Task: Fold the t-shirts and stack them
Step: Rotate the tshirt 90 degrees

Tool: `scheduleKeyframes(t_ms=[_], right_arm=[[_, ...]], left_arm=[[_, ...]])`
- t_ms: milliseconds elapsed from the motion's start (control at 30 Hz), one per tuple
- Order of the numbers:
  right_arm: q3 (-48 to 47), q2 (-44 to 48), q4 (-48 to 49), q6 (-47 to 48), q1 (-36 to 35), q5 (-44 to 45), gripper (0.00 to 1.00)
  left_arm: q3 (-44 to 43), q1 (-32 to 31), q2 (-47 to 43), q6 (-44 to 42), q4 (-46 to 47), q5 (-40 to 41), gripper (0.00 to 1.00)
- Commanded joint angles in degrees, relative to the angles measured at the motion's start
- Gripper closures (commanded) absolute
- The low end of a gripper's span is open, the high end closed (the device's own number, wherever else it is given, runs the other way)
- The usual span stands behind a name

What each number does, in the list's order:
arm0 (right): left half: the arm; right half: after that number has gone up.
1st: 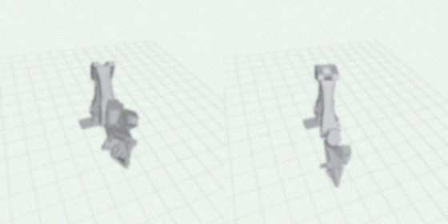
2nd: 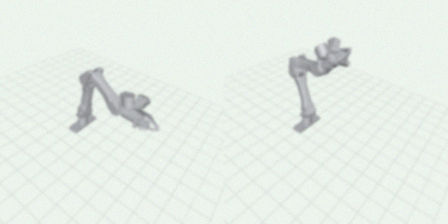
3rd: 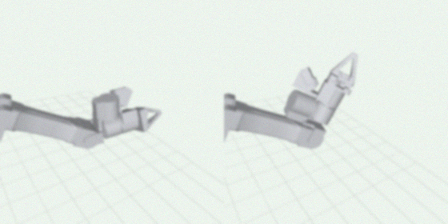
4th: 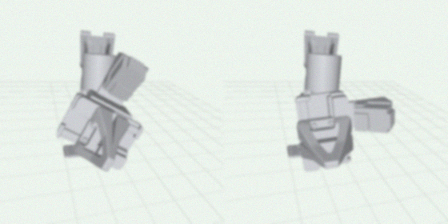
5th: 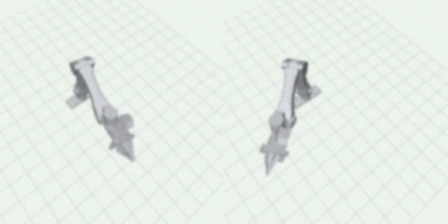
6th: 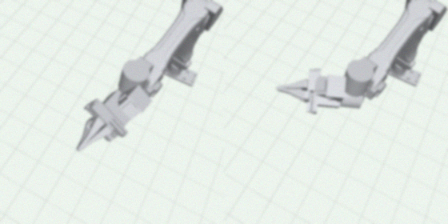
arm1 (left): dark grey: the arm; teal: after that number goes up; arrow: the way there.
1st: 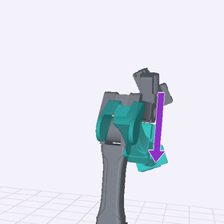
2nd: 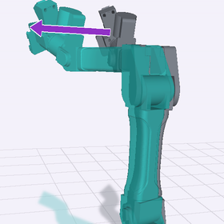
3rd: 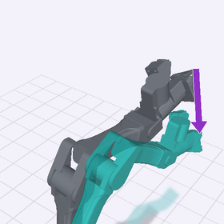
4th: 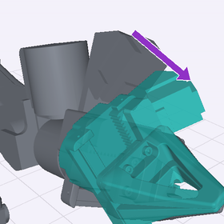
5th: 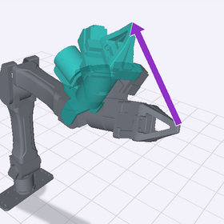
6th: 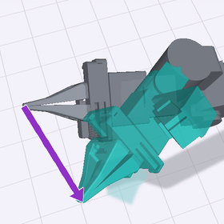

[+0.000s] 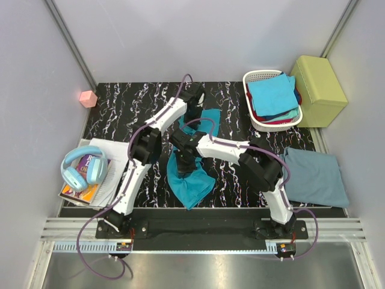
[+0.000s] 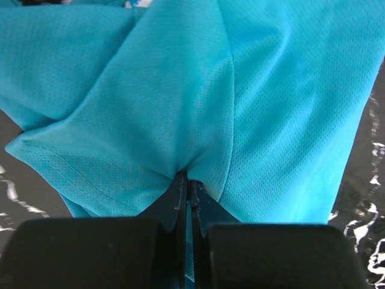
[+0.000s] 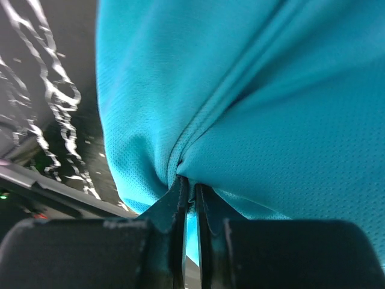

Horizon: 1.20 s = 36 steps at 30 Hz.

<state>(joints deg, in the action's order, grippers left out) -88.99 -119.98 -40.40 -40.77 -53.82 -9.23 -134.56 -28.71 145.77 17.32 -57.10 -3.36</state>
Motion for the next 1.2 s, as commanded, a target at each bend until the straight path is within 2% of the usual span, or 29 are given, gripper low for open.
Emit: scheduleKeyframes(t_ms=[0, 100, 300, 467, 567, 600, 633, 667, 733, 767, 800, 833, 867, 900, 933, 967, 1100, 1167], right_arm=[[-4.34, -1.74, -0.73, 0.96, -0.67, -2.46, 1.0], [-3.91, -1.48, -0.99, 1.05, -0.67, -1.23, 1.0], [1.78, 1.68, -1.43, 0.96, -0.76, 3.33, 1.0], [10.04, 5.81, 0.14, -0.97, -0.67, 5.11, 1.0], [11.3, 6.6, 1.64, -0.89, -0.76, 4.4, 1.0], [10.95, 6.69, 1.64, -0.54, -0.67, 4.4, 1.0], [10.6, 6.87, 1.56, -0.45, -0.76, 4.66, 0.96], [9.55, 6.96, 1.64, 0.34, -0.67, 5.1, 0.86], [8.4, 8.26, 1.38, 1.13, -0.67, 7.2, 0.58], [6.92, 8.97, 0.77, 2.01, -0.67, 8.0, 0.28], [5.94, 10.54, 0.59, 2.62, -0.76, 8.87, 0.15], [4.89, 11.26, 0.41, 3.33, -0.67, 9.67, 0.05], [2.36, 11.96, -0.2, 4.03, -0.76, 10.81, 0.0], [0.76, 13.1, -0.55, 4.56, -0.67, 11.69, 0.0], [-1.08, 13.46, -0.99, 5.87, -0.67, 12.13, 0.0], [-5.71, 13.46, -3.08, 6.58, -0.67, 13.01, 0.0], [-18.3, 10.92, -9.16, 9.66, 0.9, 17.92, 0.0], [-22.43, 10.21, -10.91, 10.71, 2.49, 18.55, 0.0]], left_arm=[[-3.34, -0.21, 1.09, -0.89, 2.26, -1.48, 1.0], [-2.99, -0.21, 0.48, -0.89, 2.26, 0.96, 1.0], [4.3, 1.19, -4.97, 1.31, 4.89, 7.83, 1.0], [5.37, 3.66, -5.42, 1.58, 4.98, 7.05, 1.0], [3.78, 4.27, -4.54, 0.61, 4.81, 5.99, 1.0], [3.61, 4.36, -4.45, 0.52, 4.63, 5.9, 0.94], [3.52, 4.36, -4.53, 0.61, 4.72, 5.99, 0.89], [3.6, 4.36, -4.8, 0.52, 4.81, 5.99, 0.84], [3.78, 4.36, -5.5, 1.48, 4.81, 6.6, 0.71], [3.95, 4.36, -6.81, 1.92, 4.81, 6.96, 0.68], [4.13, 4.28, -7.69, 2.19, 4.89, 7.48, 0.64], [4.31, 4.28, -8.74, 2.71, 5.07, 8.18, 0.53], [4.4, 4.19, -11.02, 2.89, 5.24, 8.8, 0.44], [4.4, 4.1, -12.26, 2.98, 5.51, 8.98, 0.34], [3.7, 4.1, -13.49, 3.07, 5.86, 8.81, 0.11], [3.26, 4.1, -15.76, 3.16, 5.95, 8.8, 0.01], [3.08, 4.1, -21.49, 3.16, 6.12, 9.15, 0.01], [6.4, 4.01, -25.53, 3.16, 6.12, 9.85, 0.01]])
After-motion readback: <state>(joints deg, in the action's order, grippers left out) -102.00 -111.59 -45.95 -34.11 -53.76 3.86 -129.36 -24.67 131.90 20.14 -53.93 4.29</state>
